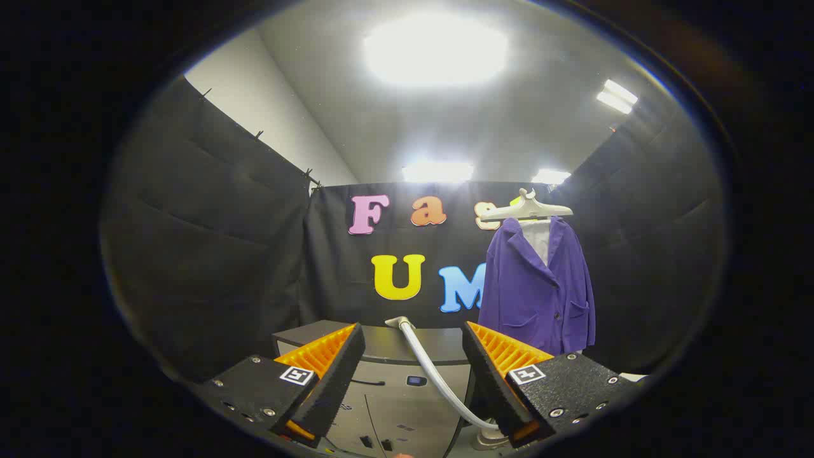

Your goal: Iron the clothes twice with a garment steamer, once on the left side and once on the right side.

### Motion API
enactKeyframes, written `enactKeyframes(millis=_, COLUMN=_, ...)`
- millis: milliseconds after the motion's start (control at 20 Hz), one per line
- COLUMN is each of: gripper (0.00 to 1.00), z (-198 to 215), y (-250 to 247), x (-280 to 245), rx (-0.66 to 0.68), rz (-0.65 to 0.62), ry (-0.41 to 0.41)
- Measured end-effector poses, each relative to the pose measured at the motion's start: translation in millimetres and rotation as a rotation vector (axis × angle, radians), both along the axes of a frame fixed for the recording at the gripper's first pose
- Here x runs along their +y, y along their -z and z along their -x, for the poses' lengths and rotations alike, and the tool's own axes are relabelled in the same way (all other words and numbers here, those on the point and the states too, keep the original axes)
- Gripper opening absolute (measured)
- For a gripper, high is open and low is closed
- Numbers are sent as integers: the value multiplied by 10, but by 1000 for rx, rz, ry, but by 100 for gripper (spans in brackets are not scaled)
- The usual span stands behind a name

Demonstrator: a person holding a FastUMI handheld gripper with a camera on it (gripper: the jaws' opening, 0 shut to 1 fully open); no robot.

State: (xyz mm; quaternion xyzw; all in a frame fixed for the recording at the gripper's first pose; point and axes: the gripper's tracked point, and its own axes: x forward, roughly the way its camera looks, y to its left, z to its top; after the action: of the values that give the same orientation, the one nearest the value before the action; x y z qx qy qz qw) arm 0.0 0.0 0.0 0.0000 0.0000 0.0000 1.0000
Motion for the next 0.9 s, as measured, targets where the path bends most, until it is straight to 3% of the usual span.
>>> enactKeyframes(millis=900, gripper=95, z=-2, y=-5, x=-265, rx=11, rz=17, ry=8)
